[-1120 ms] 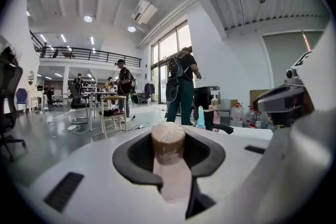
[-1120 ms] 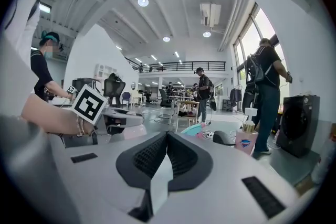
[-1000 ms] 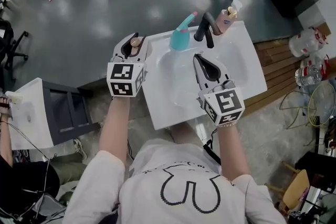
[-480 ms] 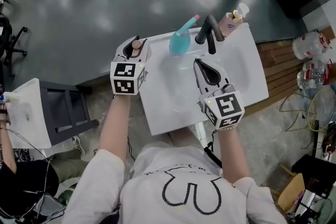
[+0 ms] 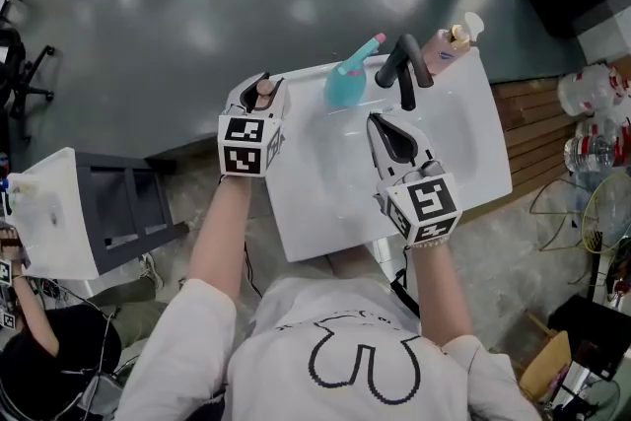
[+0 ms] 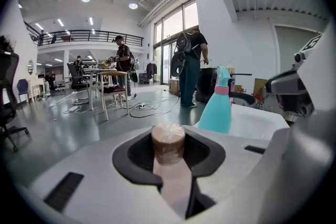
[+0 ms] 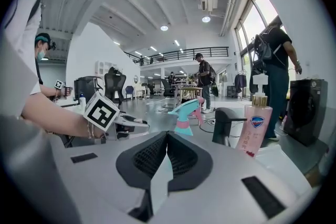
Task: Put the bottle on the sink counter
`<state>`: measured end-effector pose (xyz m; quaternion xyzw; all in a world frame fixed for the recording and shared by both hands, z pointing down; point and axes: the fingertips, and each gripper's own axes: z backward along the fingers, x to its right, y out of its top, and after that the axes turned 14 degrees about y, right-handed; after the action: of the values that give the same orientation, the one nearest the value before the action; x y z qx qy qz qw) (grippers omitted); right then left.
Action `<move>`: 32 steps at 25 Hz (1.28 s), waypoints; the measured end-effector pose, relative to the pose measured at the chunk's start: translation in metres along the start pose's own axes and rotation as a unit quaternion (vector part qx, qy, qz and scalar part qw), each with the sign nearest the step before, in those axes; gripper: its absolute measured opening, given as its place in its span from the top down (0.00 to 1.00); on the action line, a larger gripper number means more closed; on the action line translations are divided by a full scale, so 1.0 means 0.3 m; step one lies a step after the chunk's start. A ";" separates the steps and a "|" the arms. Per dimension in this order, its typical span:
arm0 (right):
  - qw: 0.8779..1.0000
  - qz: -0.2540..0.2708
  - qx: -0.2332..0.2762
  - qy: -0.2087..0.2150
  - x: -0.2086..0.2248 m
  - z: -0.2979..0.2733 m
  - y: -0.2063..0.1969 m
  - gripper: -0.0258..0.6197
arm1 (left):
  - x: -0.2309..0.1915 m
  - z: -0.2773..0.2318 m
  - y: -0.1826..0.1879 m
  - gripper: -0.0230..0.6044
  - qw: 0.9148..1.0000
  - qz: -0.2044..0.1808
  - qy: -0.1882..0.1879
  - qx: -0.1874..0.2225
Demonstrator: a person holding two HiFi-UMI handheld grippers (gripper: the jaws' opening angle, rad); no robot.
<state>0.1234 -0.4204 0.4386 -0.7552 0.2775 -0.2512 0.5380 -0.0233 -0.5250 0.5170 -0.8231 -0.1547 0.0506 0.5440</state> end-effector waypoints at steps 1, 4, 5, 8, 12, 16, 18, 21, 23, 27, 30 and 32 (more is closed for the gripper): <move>1.000 0.000 -0.002 0.001 0.001 -0.002 -0.005 0.92 | -0.001 -0.009 -0.006 0.78 1.000 0.002 0.001 -0.004; 1.000 -0.005 -0.004 0.003 0.002 -0.011 -0.015 0.92 | -0.002 -0.031 -0.025 0.78 1.000 0.005 0.001 -0.014; 1.000 -0.007 -0.005 0.003 0.001 -0.014 -0.017 0.92 | 0.001 -0.033 -0.028 0.78 1.000 0.004 -0.001 -0.016; 1.000 -0.012 -0.007 0.003 0.000 -0.023 -0.027 0.92 | 0.016 -0.039 -0.030 0.78 1.000 -0.008 -0.010 -0.016; 1.000 -0.014 -0.008 0.003 -0.013 -0.030 -0.035 0.92 | 0.025 -0.036 -0.041 0.78 1.000 -0.016 -0.019 -0.016; 1.000 -0.014 -0.006 0.000 -0.027 -0.024 -0.029 0.92 | 0.027 -0.025 -0.049 0.77 0.999 -0.025 -0.023 -0.010; 1.000 -0.013 -0.005 -0.001 -0.035 -0.023 -0.024 0.92 | 0.026 -0.026 -0.048 0.77 1.000 -0.021 -0.021 -0.005; 1.000 -0.008 -0.003 -0.002 -0.051 -0.016 -0.017 0.92 | 0.026 -0.029 -0.045 0.77 1.000 -0.018 -0.024 0.000; 1.000 -0.004 -0.002 -0.004 -0.061 -0.007 -0.014 0.92 | 0.029 -0.030 -0.046 0.77 0.999 -0.026 -0.025 0.001; 1.000 0.001 0.001 -0.002 -0.096 0.009 -0.004 0.92 | 0.024 -0.018 -0.039 0.55 0.999 -0.029 -0.019 0.005; 1.000 0.007 0.005 -0.004 -0.129 0.029 0.006 0.92 | 0.010 0.028 -0.030 0.51 1.000 -0.015 -0.013 0.018; 1.000 0.010 0.010 -0.008 -0.150 0.043 0.016 0.92 | 0.007 0.062 -0.028 0.51 1.000 -0.020 -0.010 0.021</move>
<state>0.0990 -0.3818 0.4265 -0.7490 0.2783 -0.2428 0.5502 -0.0278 -0.5050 0.5173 -0.8078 -0.1753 0.0517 0.5604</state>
